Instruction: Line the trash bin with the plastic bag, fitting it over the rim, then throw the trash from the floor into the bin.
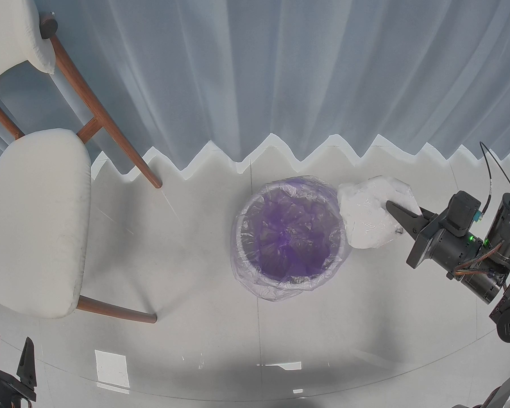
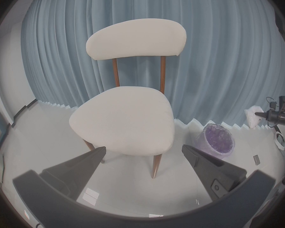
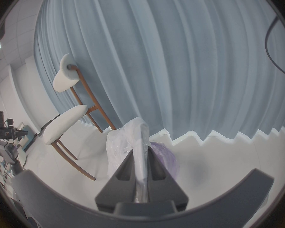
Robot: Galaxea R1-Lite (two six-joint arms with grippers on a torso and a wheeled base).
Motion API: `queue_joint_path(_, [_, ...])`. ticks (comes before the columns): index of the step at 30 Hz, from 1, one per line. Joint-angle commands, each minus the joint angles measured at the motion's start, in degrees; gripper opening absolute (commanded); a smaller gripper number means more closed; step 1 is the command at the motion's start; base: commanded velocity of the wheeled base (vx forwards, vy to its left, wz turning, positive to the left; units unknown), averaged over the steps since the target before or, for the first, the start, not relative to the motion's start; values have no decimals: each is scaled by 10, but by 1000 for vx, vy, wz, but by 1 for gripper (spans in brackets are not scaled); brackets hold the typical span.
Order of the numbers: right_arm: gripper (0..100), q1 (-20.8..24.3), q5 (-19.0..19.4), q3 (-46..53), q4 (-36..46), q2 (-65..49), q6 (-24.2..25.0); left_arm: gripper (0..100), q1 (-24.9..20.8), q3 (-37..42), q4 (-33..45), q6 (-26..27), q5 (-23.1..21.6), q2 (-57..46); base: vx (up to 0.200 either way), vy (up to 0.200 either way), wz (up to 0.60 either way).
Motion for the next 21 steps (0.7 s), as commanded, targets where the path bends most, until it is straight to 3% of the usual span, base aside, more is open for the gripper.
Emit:
queue_joint_path(1, [0,19,21,-2,-4,10,-10,100,-2,10,3,21,-64,-5,0,0,0])
queue_joint_path(4, [0,30,25,0,-8,31,-10,100,-3,10,11,38,-124,-5,0,0,0])
queue_joint_path(11, [0,63,23,-57,-16,118,-10,100,9,10,12,33,-122,-5,0,0,0])
queue_joint_path(14, [0,69,21,-90,-16,151,-10,100,111,10,14,32,-119,-7,0,0,0])
queue_joint_path(18, [0,69,21,-129,-16,186,-9,100,102,10,14,49,-127,-6,0,0,0])
queue_joint_path(21, [0,63,21,-147,-16,210,-9,100,100,10,20,84,-175,-5,0,0,0])
